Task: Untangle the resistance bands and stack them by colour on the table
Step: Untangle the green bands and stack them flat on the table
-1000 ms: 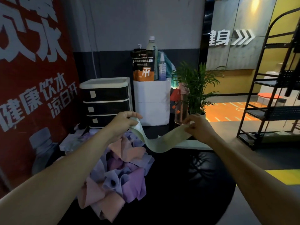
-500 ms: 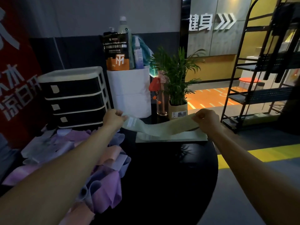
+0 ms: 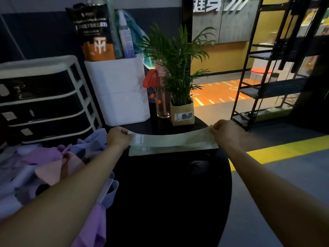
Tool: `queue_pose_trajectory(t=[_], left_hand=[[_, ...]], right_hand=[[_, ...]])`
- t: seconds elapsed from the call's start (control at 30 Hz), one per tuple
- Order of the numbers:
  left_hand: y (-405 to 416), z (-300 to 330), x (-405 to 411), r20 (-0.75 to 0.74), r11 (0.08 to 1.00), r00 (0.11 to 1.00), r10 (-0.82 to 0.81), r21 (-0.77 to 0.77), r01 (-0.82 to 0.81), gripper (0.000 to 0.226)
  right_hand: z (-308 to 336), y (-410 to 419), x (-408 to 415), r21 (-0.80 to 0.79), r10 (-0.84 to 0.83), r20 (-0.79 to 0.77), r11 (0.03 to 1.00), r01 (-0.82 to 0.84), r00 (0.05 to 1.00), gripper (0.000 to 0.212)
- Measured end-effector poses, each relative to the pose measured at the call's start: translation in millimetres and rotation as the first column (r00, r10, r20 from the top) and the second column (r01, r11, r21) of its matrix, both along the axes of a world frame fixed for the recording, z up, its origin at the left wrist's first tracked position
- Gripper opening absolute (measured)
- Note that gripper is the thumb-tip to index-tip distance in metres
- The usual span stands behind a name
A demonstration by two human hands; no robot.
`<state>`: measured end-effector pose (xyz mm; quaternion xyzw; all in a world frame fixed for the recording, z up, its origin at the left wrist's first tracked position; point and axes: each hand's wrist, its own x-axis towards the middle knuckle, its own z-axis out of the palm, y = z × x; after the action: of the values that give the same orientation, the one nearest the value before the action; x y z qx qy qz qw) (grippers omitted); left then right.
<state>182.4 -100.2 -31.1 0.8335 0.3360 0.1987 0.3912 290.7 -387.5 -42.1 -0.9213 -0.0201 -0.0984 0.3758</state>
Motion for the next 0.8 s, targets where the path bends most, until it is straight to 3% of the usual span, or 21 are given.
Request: queue_pose_trajectory(t=[0.17,0.33,0.5,0.63,0.7,0.8], left_hand=[[1,-11,5,-0.044,0.993,0.997,-0.067,0.092,0.071,0.013],[0,-20,7,-0.062,0.986,0.994,-0.092,0.132,0.099,0.013],[6,-32,9,-0.094,0.977,0.988,-0.120,0.164,0.134,0.018],[12,-32,10,-0.104,0.945,0.977,-0.184,0.255,0.205,0.035],[11,-27,8,-0.112,0.906,0.948,-0.297,0.281,0.317,0.044],[12,-19,3,-0.291,0.789,0.818,-0.497,0.242,0.565,0.067]], right_hand=[[-12,2,5,-0.069,-0.028,0.009,0.997,0.029,1.000,0.009],[-20,2,8,-0.086,-0.007,0.064,0.996,0.012,0.998,0.011],[-26,0,8,-0.282,0.033,0.087,0.959,-0.008,0.996,0.017],[-16,11,-3,-0.471,0.111,0.211,0.882,0.002,0.971,0.030],[-4,24,-12,-0.491,0.294,0.176,0.853,-0.175,0.939,0.042],[-1,49,-20,-0.471,0.579,-0.076,0.696,-0.542,0.812,0.070]])
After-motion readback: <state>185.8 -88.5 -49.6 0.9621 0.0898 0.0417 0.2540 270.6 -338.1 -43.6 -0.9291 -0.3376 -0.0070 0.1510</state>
